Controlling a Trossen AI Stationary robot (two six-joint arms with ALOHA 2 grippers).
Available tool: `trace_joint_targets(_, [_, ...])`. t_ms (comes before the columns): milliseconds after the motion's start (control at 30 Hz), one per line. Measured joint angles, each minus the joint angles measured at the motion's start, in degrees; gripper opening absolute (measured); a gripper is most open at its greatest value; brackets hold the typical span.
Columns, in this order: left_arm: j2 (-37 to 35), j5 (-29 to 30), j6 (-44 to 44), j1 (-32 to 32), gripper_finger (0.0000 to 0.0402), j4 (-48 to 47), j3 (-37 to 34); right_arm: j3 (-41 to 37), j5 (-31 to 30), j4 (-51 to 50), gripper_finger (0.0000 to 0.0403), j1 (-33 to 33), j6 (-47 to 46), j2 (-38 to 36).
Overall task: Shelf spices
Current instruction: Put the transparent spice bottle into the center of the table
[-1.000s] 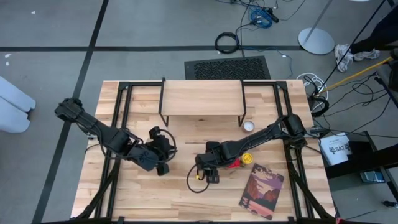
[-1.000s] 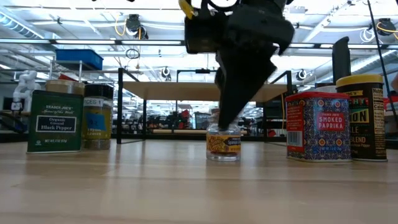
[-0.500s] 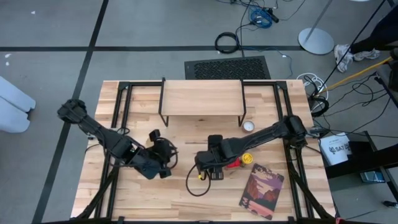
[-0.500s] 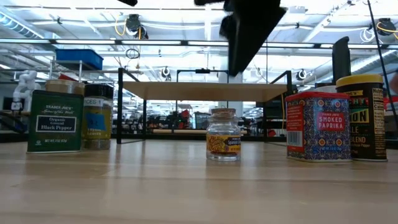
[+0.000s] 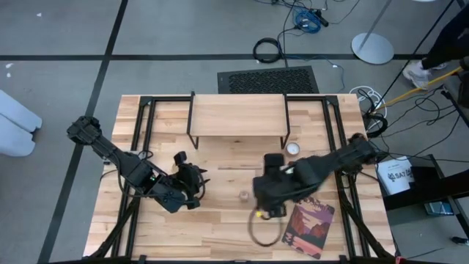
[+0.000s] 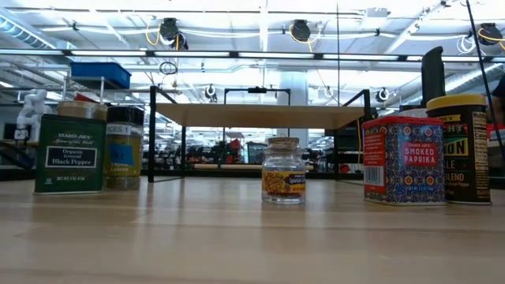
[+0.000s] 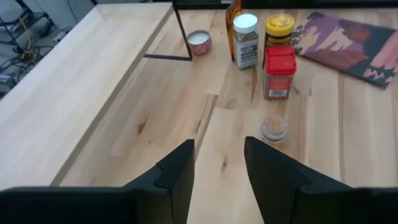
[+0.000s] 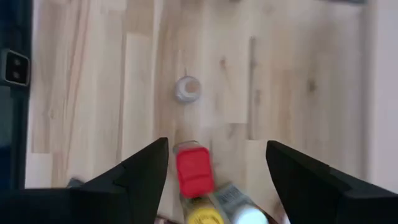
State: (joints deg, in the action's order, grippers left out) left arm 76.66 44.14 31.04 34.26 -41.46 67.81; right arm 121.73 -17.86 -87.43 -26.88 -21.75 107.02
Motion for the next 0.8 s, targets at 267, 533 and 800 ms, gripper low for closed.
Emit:
trace_joint_targets(267, [0.0, -5.28, -7.64, -0.14, 0.0151, 10.81, 0.02, -3.69, -9.79, -2.01, 0.0258, -6.35, -5.69, -12.6])
trace_joint_targets(533, [0.04, -20.81, -14.6, -6.53, 0.0175, 17.22, 0.02, -28.14, -14.95, 13.25, 0.0258, -11.19, -10.6, -25.24])
trace_joint_targets(800, [5.97, -32.09, -25.05, -13.01, 0.0198, 22.73, 0.07, -46.6, -15.67, 29.7, 0.0258, -11.49, -10.77, -33.48])
